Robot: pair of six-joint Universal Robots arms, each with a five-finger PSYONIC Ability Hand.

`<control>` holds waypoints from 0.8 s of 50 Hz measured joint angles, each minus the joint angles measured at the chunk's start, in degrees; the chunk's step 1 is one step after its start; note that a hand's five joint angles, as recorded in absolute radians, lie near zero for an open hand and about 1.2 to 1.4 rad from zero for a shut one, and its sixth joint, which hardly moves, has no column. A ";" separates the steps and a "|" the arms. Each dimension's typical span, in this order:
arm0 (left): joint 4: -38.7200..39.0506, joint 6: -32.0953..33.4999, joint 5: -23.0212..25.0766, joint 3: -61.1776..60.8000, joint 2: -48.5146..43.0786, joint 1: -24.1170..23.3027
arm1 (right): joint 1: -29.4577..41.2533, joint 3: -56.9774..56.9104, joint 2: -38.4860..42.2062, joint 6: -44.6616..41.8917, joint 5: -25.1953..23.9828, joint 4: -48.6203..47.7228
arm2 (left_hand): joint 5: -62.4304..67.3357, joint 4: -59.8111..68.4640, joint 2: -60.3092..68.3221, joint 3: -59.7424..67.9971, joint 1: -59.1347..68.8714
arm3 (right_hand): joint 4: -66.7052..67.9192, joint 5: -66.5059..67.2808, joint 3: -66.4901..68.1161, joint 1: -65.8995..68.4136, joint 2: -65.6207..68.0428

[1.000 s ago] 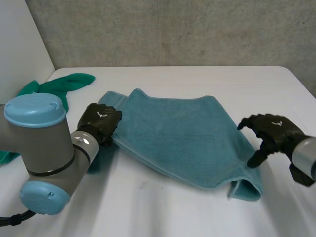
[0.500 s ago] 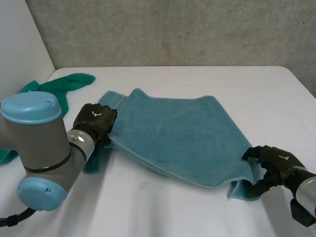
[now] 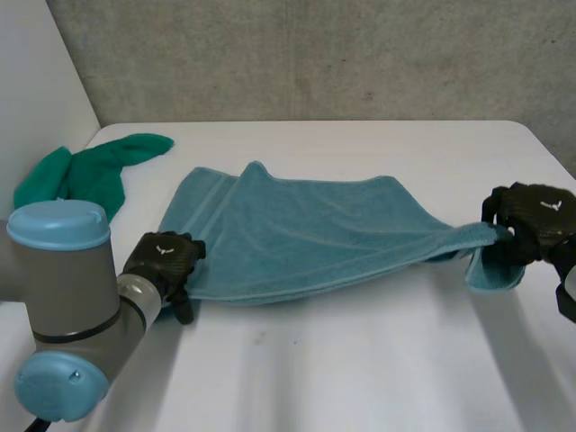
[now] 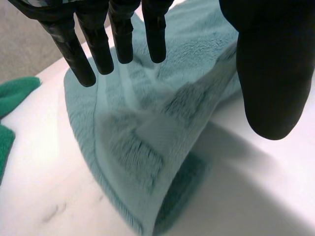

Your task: Fold the laundry.

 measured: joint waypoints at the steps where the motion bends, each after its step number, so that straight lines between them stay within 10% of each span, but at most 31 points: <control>1: 0.16 0.02 -0.30 -0.34 0.05 0.04 | 0.00 -0.27 -0.20 -0.14 0.04 0.03 | 0.00 0.00 0.00 0.00 0.00 | -0.01 0.00 0.00 0.00 0.00; 12: 5.07 0.75 -5.15 -3.52 0.27 2.99 | -0.20 -2.01 0.14 -6.43 0.39 1.17 | 3.11 2.81 2.79 2.71 2.64 | -0.01 0.00 0.00 0.00 0.00; 17: 6.67 1.24 -5.55 -4.04 2.79 4.53 | -0.21 -3.36 0.69 -11.08 0.55 2.41 | 45.28 45.80 46.05 44.97 45.95 | -0.01 0.00 0.00 0.00 0.00; 32: 5.93 9.95 -2.08 5.36 32.07 4.89 | -0.25 -37.64 -2.70 -20.32 1.02 30.01 | 47.62 50.51 50.36 49.68 45.99 | 0.01 0.97 0.00 0.31 0.09; 40: 0.75 11.07 2.41 11.52 30.98 5.29 | -0.08 -54.53 4.74 -29.14 1.31 49.85 | 47.62 50.71 50.38 49.81 45.99 | 0.01 0.98 0.00 0.60 0.09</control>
